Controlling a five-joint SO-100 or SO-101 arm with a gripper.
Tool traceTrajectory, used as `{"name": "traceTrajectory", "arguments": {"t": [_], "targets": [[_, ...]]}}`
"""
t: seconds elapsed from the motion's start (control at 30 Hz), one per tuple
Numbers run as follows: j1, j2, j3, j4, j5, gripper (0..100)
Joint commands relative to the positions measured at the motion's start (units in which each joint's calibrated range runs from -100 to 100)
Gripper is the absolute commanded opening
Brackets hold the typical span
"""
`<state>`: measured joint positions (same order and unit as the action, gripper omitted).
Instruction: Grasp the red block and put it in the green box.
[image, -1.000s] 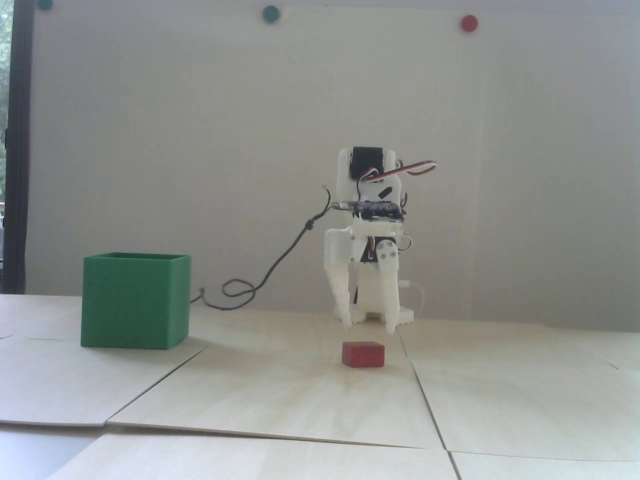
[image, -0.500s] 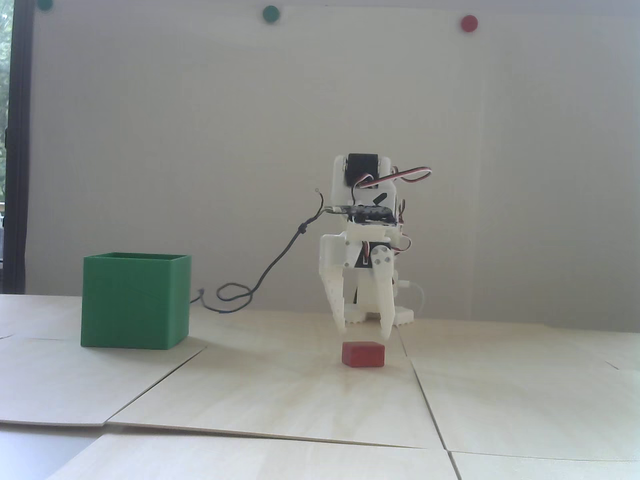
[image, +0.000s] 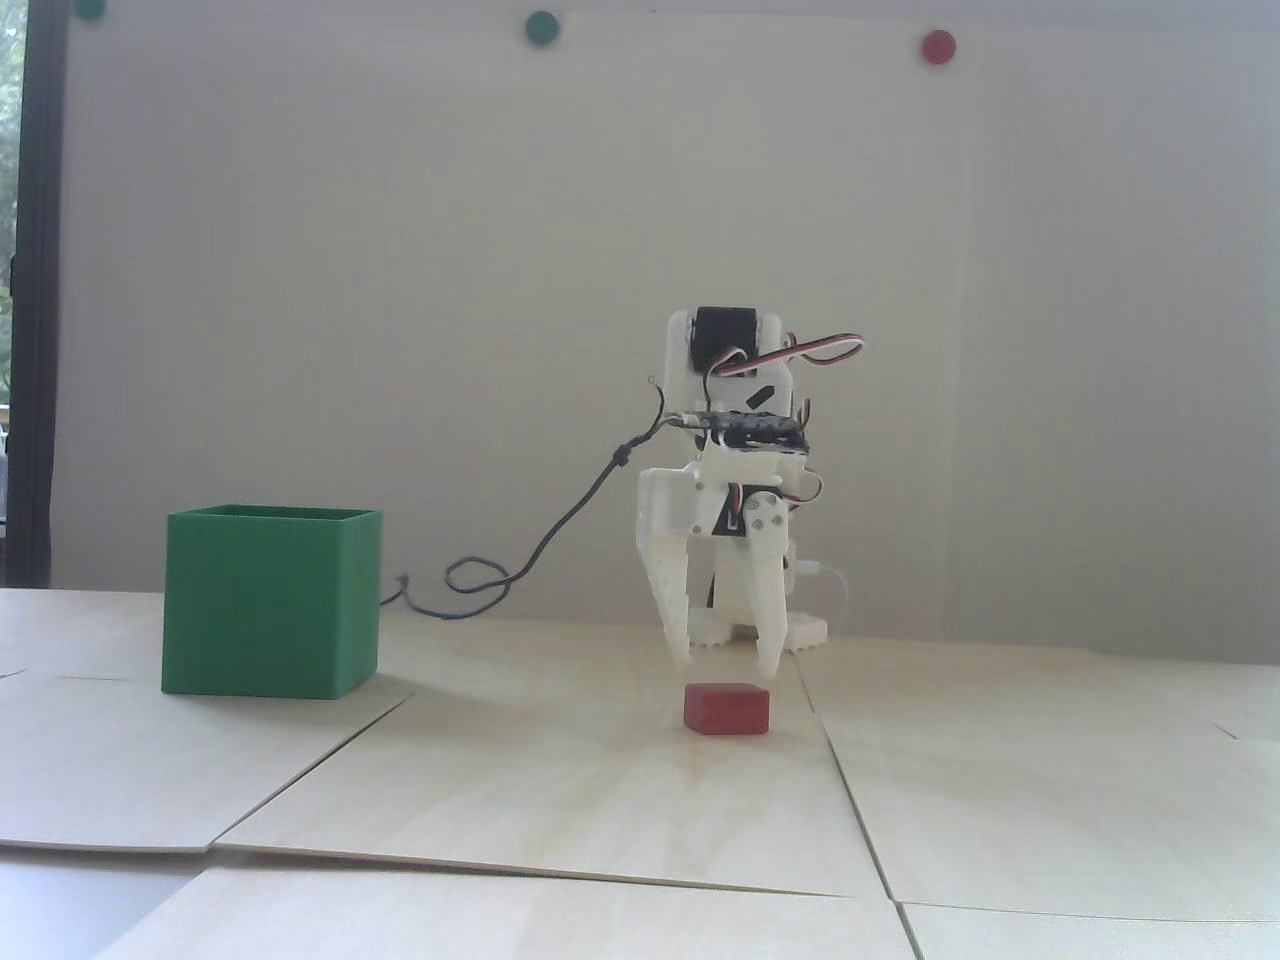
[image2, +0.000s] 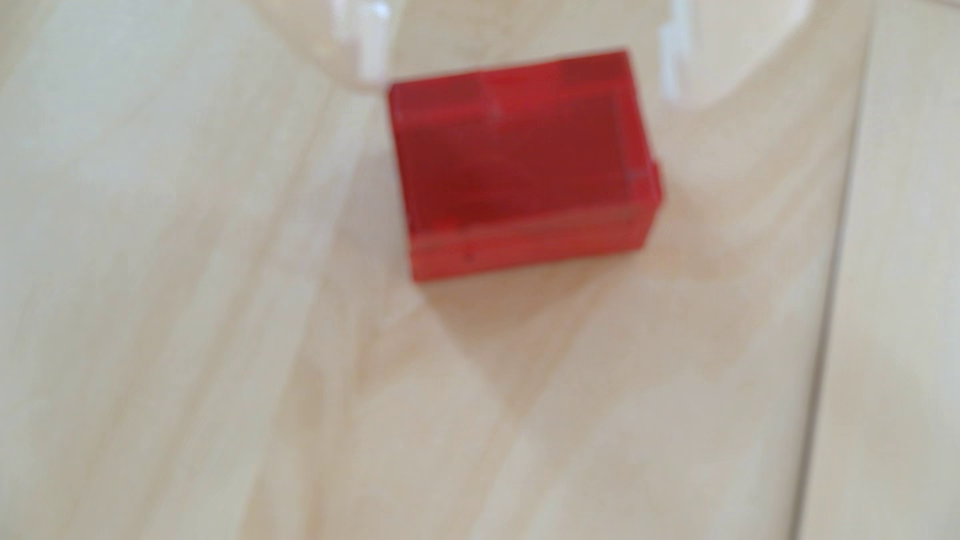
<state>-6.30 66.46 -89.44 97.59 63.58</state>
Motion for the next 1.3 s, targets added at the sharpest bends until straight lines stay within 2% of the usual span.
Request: {"name": "traceTrajectory", "arguments": {"t": [0.0, 0.97, 1.1, 1.27], "targets": [[0.23, -1.83, -4.89, 1.82, 0.45, 19], [2.49, -1.75, -6.93, 1.82, 0.45, 19], [2.89, -1.83, -6.93, 1.82, 3.73, 19], [3.21, -1.52, -6.93, 1.57, 3.84, 19]]}}
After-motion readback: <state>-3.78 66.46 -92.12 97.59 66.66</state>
